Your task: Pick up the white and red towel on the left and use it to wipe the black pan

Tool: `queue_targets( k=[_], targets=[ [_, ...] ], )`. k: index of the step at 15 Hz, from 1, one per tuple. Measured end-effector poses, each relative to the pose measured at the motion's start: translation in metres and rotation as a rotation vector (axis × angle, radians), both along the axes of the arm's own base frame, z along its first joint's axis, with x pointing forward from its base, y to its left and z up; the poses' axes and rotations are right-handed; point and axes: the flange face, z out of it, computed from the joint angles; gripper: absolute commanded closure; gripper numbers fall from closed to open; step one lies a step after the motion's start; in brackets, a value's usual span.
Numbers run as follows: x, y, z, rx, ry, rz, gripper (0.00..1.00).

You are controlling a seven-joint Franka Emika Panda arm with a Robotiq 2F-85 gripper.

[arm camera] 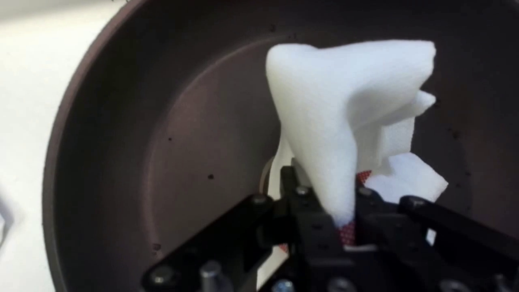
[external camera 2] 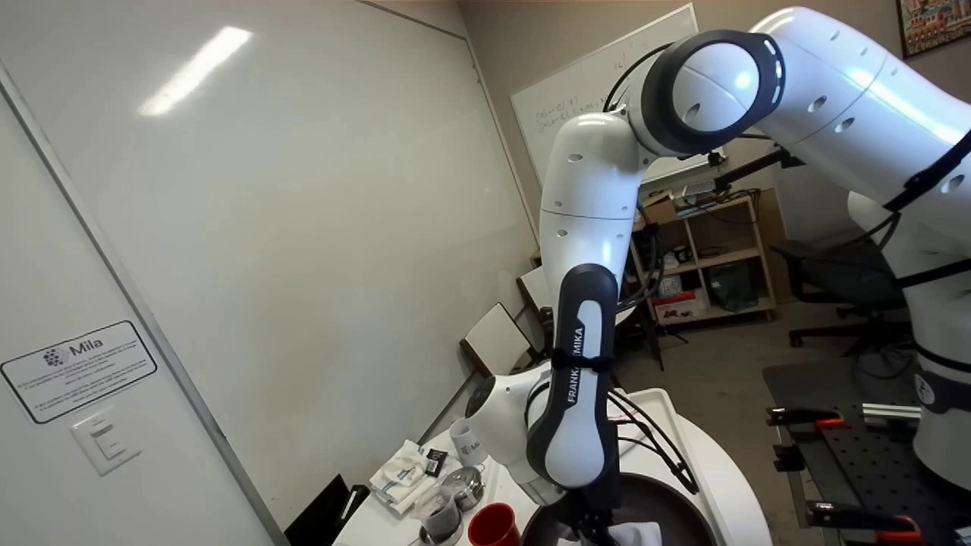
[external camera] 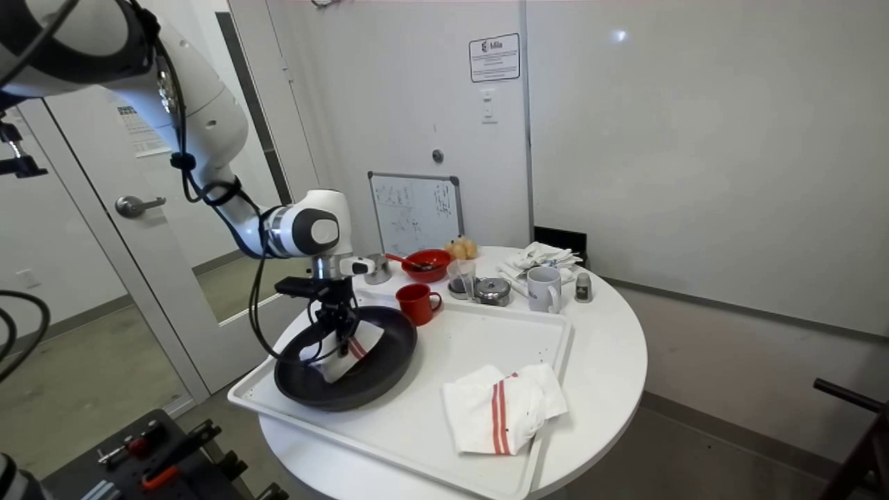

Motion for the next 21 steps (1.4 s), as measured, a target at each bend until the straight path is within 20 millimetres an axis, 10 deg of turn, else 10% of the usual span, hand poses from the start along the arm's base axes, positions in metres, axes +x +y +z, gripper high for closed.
queue_targets(
  k=[11, 12, 21],
  targets=[
    [0.042, -0.026, -0.029, -0.035, -0.02, -0.034, 0.96],
    [0.044, -0.026, -0.029, -0.035, -0.024, -0.035, 0.85],
    [0.046, -0.026, -0.028, -0.034, -0.028, -0.035, 0.96]
  ],
)
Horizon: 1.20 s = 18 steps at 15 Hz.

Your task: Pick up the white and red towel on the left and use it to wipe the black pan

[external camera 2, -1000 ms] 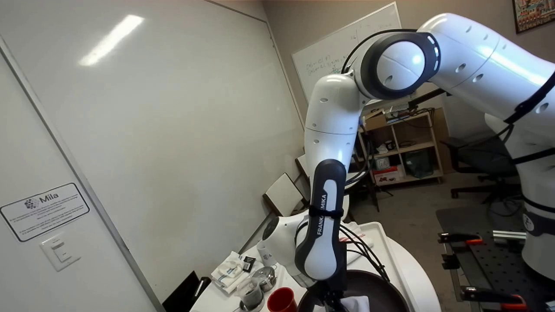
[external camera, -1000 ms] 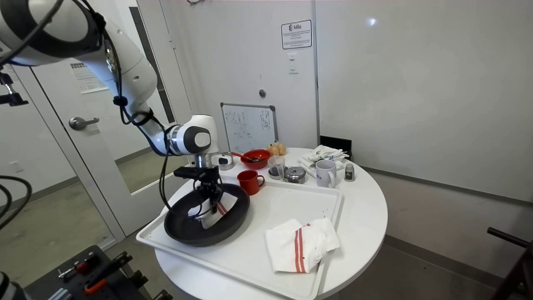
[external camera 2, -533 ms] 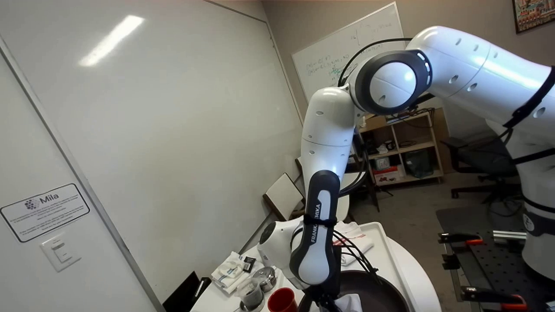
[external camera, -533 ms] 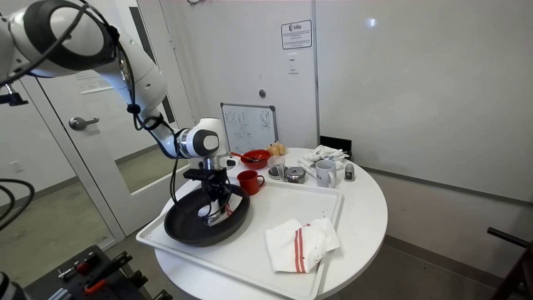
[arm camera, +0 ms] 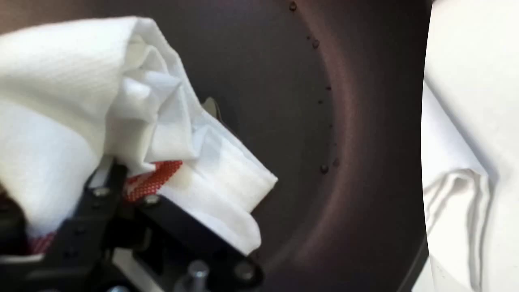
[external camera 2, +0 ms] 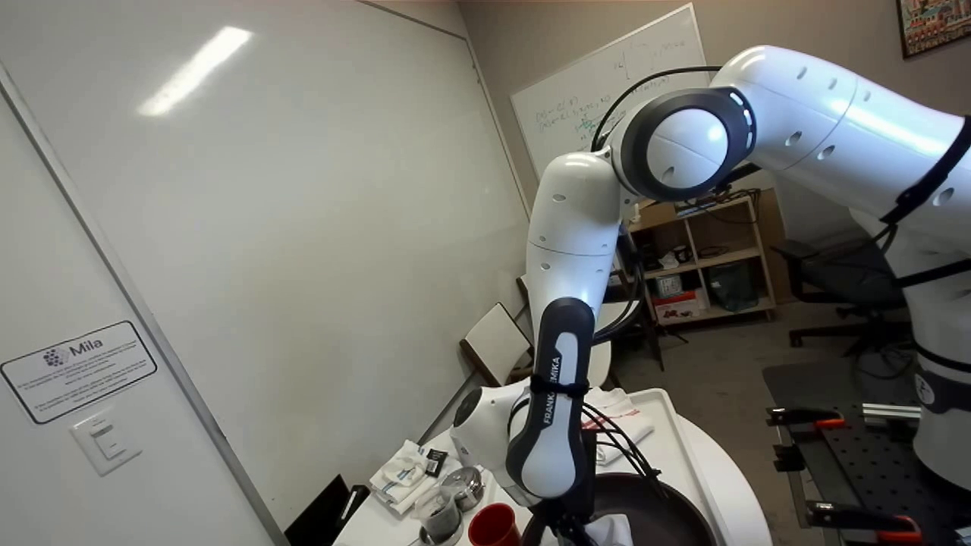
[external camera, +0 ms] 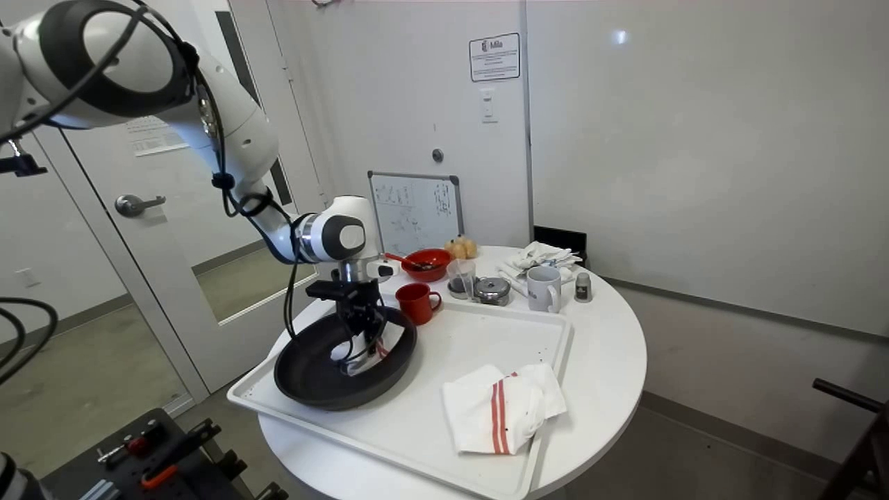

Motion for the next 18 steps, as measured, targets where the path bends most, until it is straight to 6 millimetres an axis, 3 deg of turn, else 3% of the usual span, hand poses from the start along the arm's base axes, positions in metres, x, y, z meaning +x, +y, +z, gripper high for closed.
queue_targets(
  k=[4, 10, 13, 15, 18],
  targets=[
    [-0.002, 0.008, -0.001, 0.015, 0.007, 0.023, 0.96],
    [-0.016, 0.064, -0.003, 0.068, 0.031, 0.131, 0.96],
    [-0.022, 0.082, -0.003, 0.078, 0.042, 0.168, 0.96],
    [-0.023, 0.084, -0.004, 0.077, 0.046, 0.171, 0.96],
    [-0.02, 0.07, -0.006, 0.076, 0.056, 0.143, 0.96]
  ],
)
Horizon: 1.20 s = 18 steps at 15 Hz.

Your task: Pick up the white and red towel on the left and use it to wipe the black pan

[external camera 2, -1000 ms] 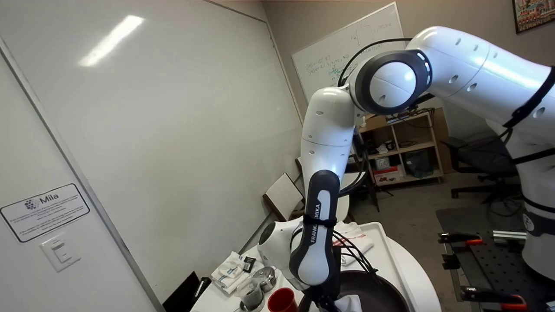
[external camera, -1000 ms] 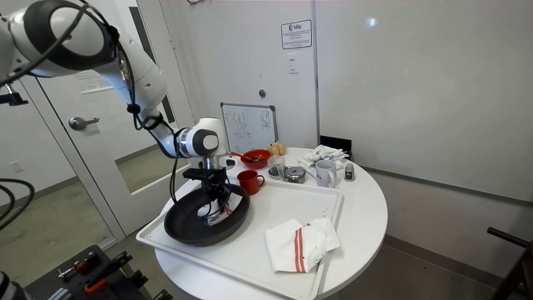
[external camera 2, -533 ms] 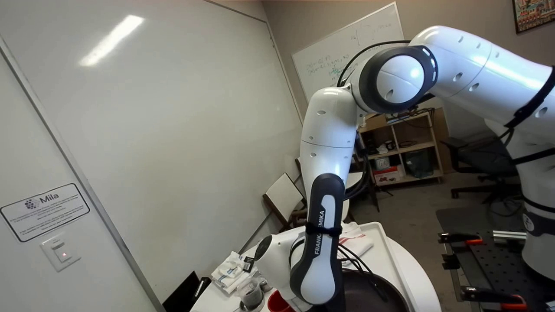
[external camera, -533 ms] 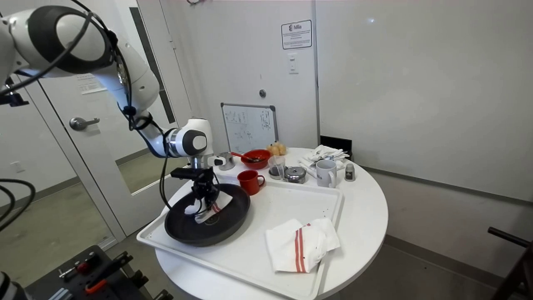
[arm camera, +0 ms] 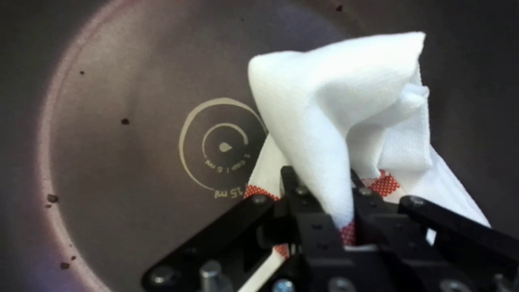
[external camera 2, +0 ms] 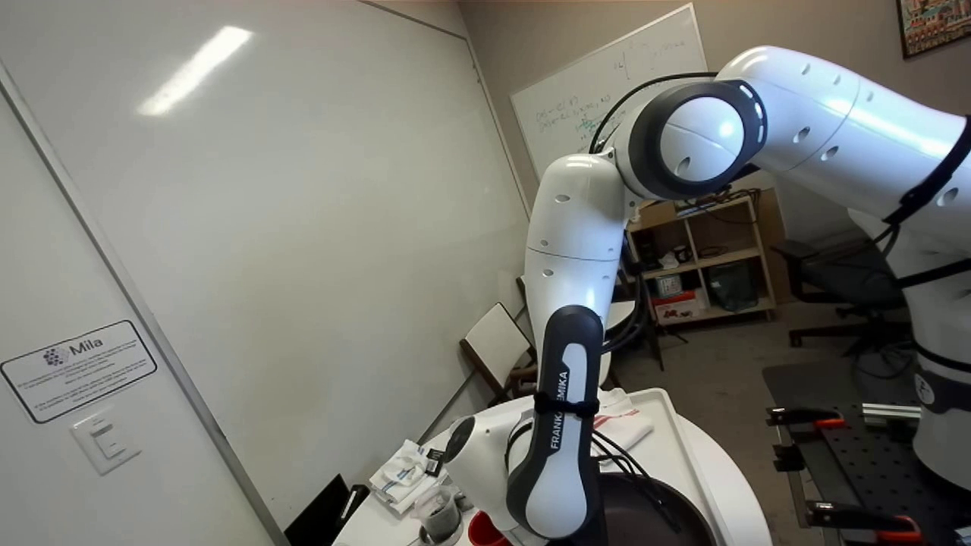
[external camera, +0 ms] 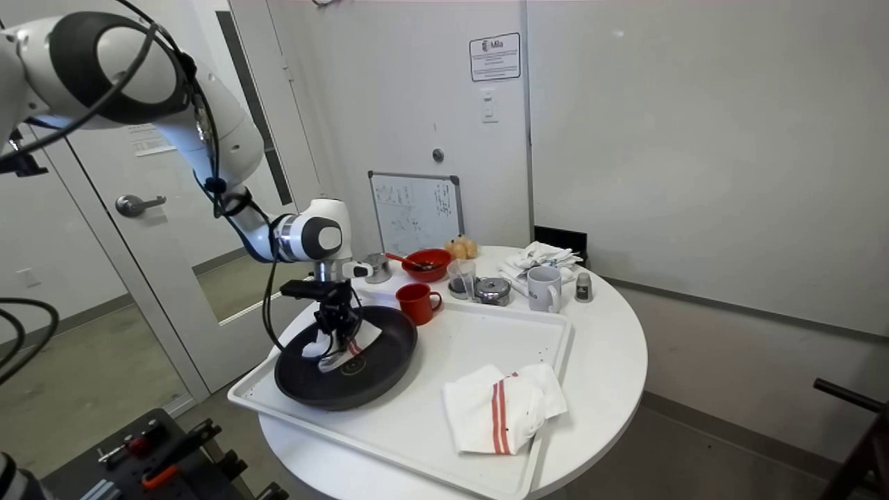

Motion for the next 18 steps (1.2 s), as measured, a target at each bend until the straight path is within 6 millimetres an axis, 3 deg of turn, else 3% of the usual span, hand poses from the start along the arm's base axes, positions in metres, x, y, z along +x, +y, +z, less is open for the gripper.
queue_targets(
  k=[6, 11, 15, 18],
  targets=[
    [0.01, -0.076, -0.002, 0.025, 0.028, -0.134, 0.96],
    [0.007, -0.137, -0.004, 0.041, 0.047, -0.23, 0.96],
    [-0.003, -0.173, -0.005, 0.025, 0.061, -0.294, 0.96],
    [-0.007, -0.182, -0.006, 0.022, 0.065, -0.309, 0.96]
  ],
)
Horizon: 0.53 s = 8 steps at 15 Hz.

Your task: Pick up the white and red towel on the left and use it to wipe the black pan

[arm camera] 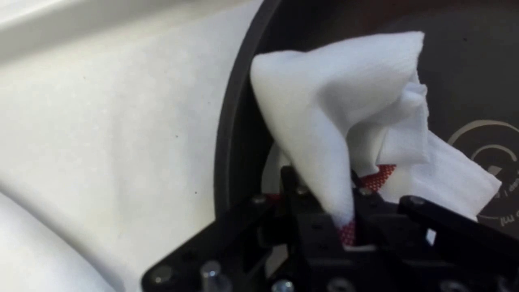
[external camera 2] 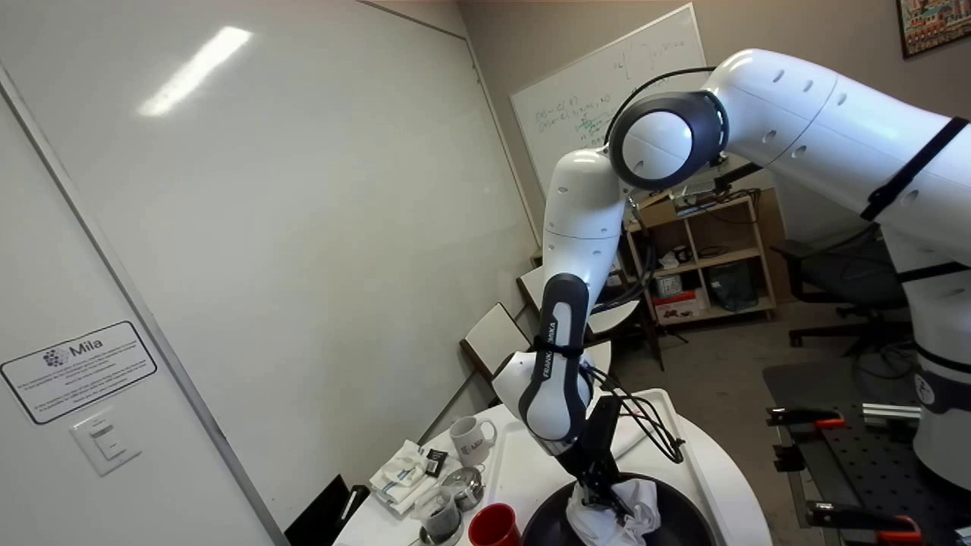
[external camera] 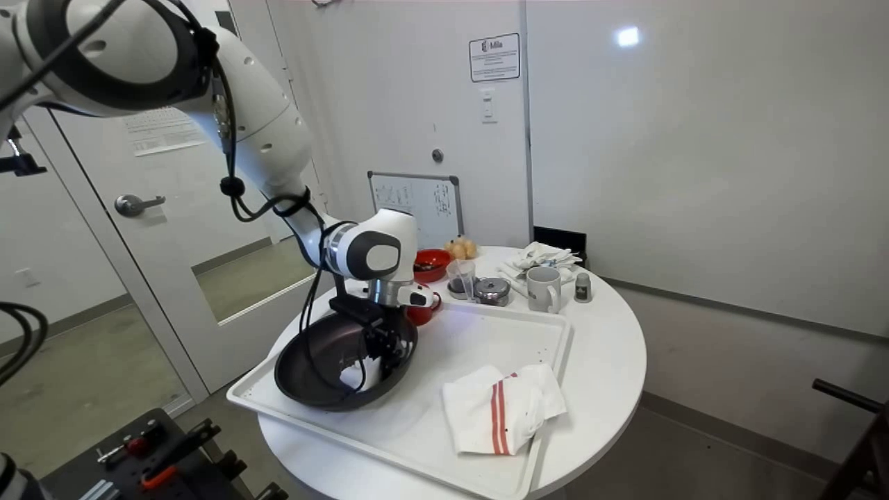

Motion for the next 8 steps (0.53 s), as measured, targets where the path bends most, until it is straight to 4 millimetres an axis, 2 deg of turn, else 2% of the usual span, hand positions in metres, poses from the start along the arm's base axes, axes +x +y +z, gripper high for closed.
queue_targets(
  k=[2, 4, 6, 8],
  targets=[
    [-0.001, 0.004, 0.0, -0.002, -0.005, 0.017, 0.96],
    [-0.004, 0.017, 0.0, -0.003, -0.001, 0.066, 0.96],
    [-0.012, 0.044, 0.0, -0.005, 0.011, 0.142, 0.96],
    [-0.022, 0.08, -0.001, -0.006, 0.023, 0.234, 0.96]
  ],
)
